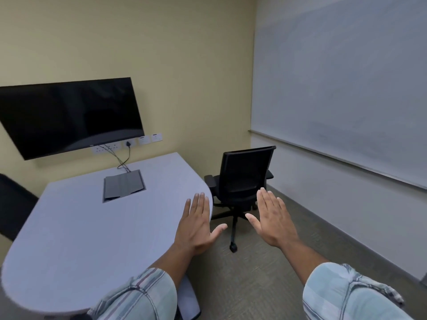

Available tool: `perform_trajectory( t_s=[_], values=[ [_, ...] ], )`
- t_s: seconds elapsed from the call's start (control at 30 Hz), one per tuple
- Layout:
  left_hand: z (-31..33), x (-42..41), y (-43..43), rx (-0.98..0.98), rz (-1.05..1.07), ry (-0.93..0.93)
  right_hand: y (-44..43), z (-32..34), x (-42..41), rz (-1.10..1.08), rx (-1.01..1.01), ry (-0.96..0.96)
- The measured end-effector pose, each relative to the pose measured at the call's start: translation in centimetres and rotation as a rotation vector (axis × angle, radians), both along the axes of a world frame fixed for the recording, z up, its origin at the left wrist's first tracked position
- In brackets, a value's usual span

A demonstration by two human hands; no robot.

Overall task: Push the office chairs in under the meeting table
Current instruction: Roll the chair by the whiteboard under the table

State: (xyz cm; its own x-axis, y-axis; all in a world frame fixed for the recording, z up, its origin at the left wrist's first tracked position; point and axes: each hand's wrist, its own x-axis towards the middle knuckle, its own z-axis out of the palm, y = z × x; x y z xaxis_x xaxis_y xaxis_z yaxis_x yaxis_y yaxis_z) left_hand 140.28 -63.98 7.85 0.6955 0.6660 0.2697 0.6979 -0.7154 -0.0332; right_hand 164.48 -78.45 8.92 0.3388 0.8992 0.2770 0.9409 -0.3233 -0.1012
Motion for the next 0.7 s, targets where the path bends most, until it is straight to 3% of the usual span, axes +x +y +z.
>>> perform_trajectory(
  t_s=[0.7],
  values=[
    [-1.9,29.0,19.9,0.000,-0.040,-0.003,18.2,-1.6,29.7,-0.093,0.012,0.032]
  ],
)
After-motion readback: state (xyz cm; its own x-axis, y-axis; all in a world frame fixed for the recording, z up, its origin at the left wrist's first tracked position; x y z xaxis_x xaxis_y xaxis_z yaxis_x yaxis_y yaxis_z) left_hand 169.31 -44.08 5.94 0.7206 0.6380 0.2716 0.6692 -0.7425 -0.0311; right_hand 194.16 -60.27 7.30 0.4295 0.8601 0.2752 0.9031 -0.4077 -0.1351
